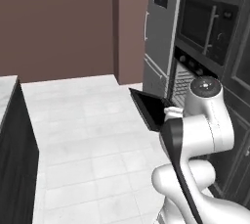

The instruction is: Place the fish on the rack of the oven, and slide the rack back inside. Close the oven door.

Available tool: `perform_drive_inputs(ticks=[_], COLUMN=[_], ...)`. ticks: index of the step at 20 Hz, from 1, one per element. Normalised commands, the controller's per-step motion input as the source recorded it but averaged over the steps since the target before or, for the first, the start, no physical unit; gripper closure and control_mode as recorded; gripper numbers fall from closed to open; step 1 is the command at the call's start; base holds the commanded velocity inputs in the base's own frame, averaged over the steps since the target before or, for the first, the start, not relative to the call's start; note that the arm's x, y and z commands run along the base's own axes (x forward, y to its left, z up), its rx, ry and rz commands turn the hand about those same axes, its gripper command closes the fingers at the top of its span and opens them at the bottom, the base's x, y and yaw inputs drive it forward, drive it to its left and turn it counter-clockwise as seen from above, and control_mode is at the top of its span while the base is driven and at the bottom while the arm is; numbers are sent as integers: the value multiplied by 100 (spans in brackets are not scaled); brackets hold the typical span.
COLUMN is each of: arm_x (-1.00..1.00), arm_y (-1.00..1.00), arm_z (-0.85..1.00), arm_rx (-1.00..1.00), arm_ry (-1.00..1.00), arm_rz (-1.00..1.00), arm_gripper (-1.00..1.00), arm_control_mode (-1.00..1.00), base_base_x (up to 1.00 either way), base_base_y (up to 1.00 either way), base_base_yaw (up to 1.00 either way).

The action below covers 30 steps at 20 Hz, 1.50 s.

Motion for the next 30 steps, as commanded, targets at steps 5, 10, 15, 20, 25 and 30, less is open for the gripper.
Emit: perform_drive_inputs(ticks=[5, 10, 15, 20, 25, 30], arm_x=[0, 0, 0, 0, 0, 0], arm_y=[0, 0, 0, 0, 0, 0], arm_z=[0, 0, 0, 0, 0, 0], arm_rx=[0, 0, 0, 0, 0, 0], arm_ry=[0, 0, 0, 0, 0, 0], arm_rz=[0, 0, 0, 0, 0, 0], arm_gripper=[100, 100, 100, 100, 100, 100], arm_control_mode=[100, 100, 100, 100, 100, 100], base_base_x=[81, 33, 39, 76, 79, 45], base_base_y=[-40, -88, -44, 17, 27, 36], base_base_yaw=[-13, -14, -13, -14, -16, -19])
